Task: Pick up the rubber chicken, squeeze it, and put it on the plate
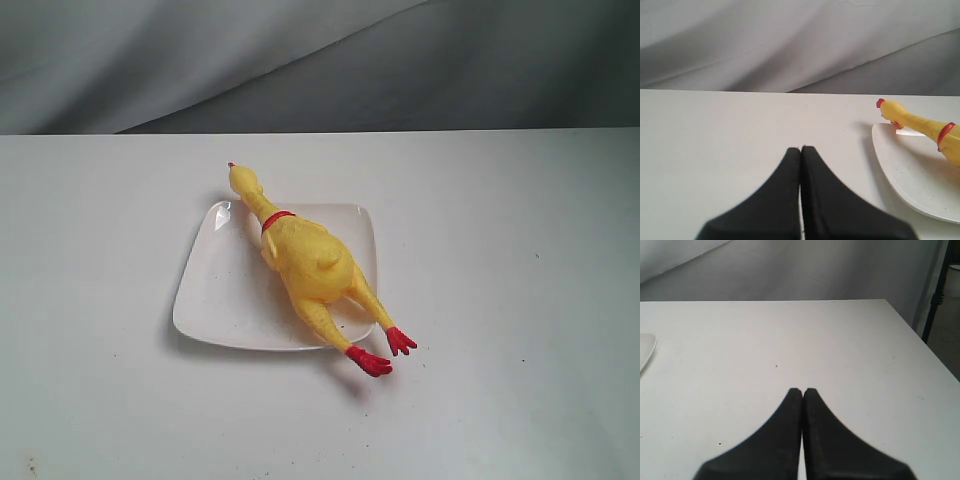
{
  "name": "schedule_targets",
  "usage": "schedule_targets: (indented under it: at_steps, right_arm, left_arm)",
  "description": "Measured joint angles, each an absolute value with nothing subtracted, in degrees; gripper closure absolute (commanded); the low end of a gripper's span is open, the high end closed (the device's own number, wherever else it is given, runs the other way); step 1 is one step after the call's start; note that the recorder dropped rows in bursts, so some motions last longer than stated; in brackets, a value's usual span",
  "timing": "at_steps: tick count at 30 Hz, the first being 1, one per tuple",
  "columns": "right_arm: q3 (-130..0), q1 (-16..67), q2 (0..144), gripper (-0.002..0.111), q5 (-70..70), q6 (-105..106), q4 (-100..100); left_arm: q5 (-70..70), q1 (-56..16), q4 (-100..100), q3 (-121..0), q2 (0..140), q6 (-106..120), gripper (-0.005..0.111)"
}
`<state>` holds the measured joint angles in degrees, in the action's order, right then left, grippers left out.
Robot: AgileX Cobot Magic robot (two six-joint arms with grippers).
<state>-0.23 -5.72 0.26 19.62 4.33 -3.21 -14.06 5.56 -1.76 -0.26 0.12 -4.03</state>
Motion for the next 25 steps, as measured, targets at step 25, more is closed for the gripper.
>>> schedule_targets:
  at_steps: [25]
  right_arm:
    - [-0.23,-5.72,0.26,0.108,19.62,4.33,-3.21]
  left_arm:
    - [-15.07,5.56,-1.76,-0.26,0.12,-4.03,0.106]
